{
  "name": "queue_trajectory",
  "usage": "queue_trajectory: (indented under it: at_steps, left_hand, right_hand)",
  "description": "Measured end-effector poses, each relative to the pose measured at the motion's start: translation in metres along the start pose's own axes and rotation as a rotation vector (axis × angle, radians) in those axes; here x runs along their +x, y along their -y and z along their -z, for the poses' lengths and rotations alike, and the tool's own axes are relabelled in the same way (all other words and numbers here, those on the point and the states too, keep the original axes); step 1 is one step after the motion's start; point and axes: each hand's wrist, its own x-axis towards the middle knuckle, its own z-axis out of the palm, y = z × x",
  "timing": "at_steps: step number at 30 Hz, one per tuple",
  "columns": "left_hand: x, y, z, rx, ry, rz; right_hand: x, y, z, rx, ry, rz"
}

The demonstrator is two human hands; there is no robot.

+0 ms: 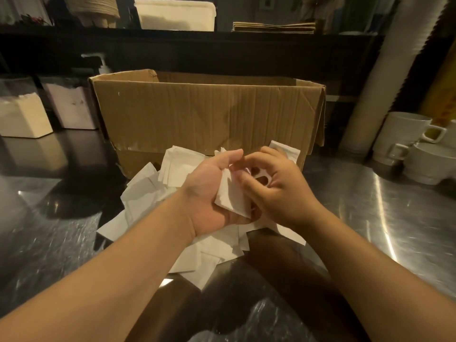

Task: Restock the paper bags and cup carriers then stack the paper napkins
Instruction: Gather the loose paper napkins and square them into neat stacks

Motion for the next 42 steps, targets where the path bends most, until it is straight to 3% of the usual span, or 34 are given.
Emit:
queue_trajectory:
  at_steps: [4, 6, 8, 10, 14, 18, 24, 27, 29, 31, 34, 38, 42]
  left_hand:
    - [-0.001, -0.001, -0.002, -0.089, -0.021, -0.006]
    - [-0.001, -0.002, -0.001, -0.142, -0.067, -0.053]
    - [-0.001, -0.003, -0.001, -0.183, -0.090, -0.087]
    - [-0.002, -0.003, 0.000, -0.195, -0.108, -0.095]
    - [-0.002, -0.003, 0.001, -0.178, -0.119, -0.081]
    - [-0.001, -0.002, 0.001, -0.170, -0.122, -0.074]
    - [0.001, -0.002, 0.003, -0.161, -0.102, -0.084]
    - [0.000, -0.002, 0.002, -0.158, -0.110, -0.092]
    - [0.000, -0.003, 0.001, -0.170, -0.125, -0.101]
    - [0.001, -0.004, 0.001, -0.196, -0.132, -0.105]
    - [0.001, -0.004, 0.002, -0.205, -0.137, -0.105]
    - [-0.001, -0.003, 0.001, -0.175, -0.147, -0.092]
    - [-0.003, -0.002, 0.000, -0.176, -0.162, -0.087]
  right_hand:
    - [0.004, -0.007, 0.011, 0.138, -0.317, -0.097]
    - [0.009, -0.013, 0.020, 0.135, -0.490, -0.241]
    - [0.012, -0.022, 0.029, 0.129, -0.541, -0.454]
    - [0.012, -0.029, 0.032, 0.136, -0.477, -0.634]
    - [0.011, -0.032, 0.029, 0.219, -0.450, -0.700]
    - [0.013, -0.024, 0.030, 0.314, -0.430, -0.689]
    - [0.012, -0.019, 0.031, 0.295, -0.376, -0.527]
    - [0.014, -0.009, 0.042, 0.505, -0.387, -0.396]
    - [0.015, -0.003, 0.053, 0.731, -0.290, -0.411]
    - [0.014, 0.001, 0.063, 0.780, -0.117, -0.493]
    - [0.010, 0.000, 0.071, 0.559, 0.177, -0.598]
    - [0.010, -0.011, 0.058, -0.227, 0.412, -0.544]
    - [0.011, -0.017, 0.043, -0.398, 0.447, -0.471]
